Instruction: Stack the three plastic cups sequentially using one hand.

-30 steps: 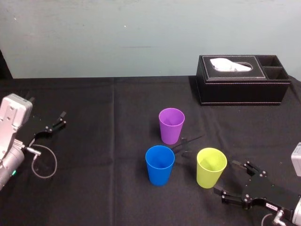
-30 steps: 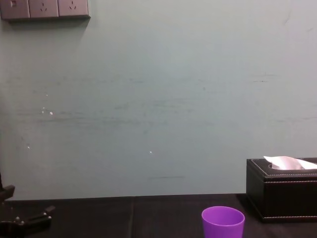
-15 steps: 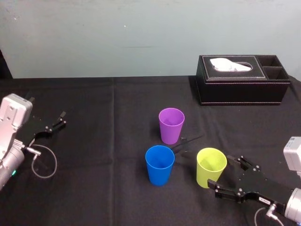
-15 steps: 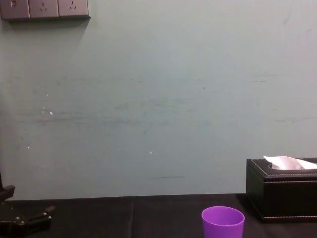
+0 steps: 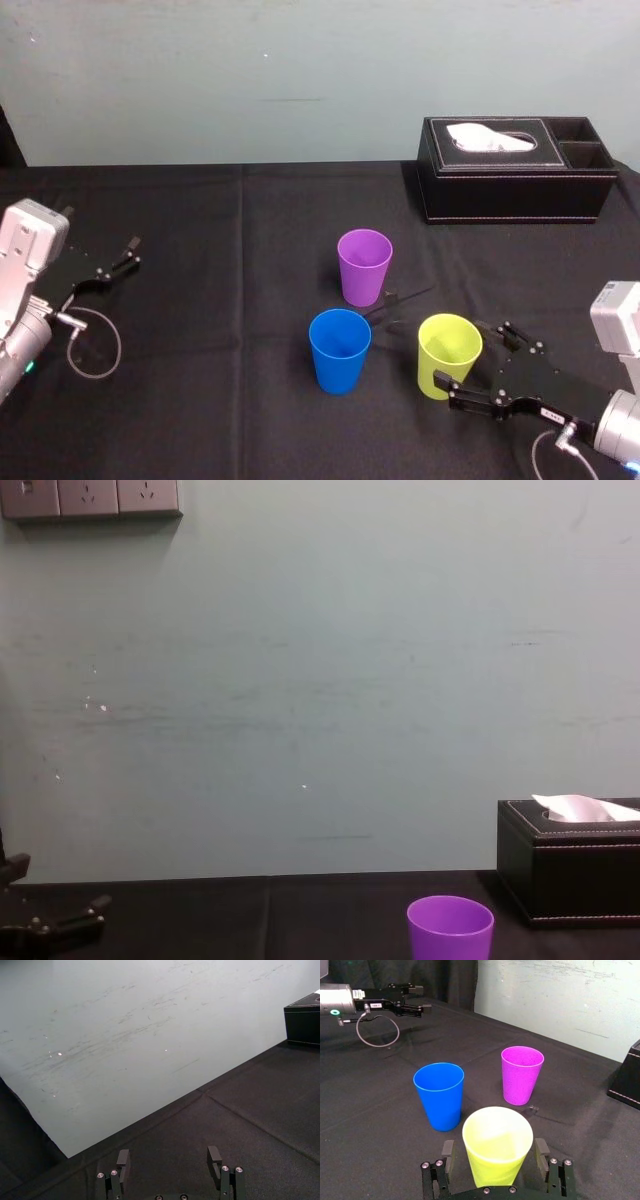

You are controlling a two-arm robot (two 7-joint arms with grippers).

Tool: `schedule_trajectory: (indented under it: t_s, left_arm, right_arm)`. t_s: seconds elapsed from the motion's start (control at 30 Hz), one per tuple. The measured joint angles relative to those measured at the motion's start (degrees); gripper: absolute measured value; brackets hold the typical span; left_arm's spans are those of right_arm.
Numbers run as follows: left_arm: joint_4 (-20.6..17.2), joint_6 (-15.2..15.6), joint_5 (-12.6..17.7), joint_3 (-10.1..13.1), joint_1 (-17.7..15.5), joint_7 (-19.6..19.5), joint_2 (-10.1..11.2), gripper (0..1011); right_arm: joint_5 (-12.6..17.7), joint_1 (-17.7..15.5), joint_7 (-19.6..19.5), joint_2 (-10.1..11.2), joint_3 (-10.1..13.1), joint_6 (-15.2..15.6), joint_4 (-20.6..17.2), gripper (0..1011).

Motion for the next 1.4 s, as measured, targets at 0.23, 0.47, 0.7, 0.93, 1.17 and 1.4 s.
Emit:
schedule_trajectory:
  t_s: [0.23,0.47,0.7,0.93,1.17,1.4]
  left_arm:
    - [0.0,0.0,0.0,0.0,0.0,0.0,0.0,1010]
    - [0.0,0.0,0.0,0.0,0.0,0.0,0.0,1010]
    - [0.0,0.0,0.0,0.0,0.0,0.0,0.0,1010]
    - [0.0,0.0,0.0,0.0,0.0,0.0,0.0,1010]
    - [0.0,0.0,0.0,0.0,0.0,0.0,0.0,1010]
    - [0.0,0.0,0.0,0.0,0.0,0.0,0.0,1010]
  right_arm:
    - [-0.6,1.0,-0.1,-0.6,-0.8,0.2,0.5,1003]
    - [-1.1,2.1,-0.4,-1.3,-1.5,0.4,1.2,1003]
    - [-1.4,2.8,-0.6,-1.9,-1.9,0.6,1.7,1003]
    - [-1.6,3.2,-1.0,-2.4,-2.2,0.8,2.0,1003]
    - [-2.0,3.5,-1.4,-2.7,-2.4,0.9,2.3,1003]
    - [-2.0,3.4,-1.3,-2.7,-2.3,0.9,2.3,1003]
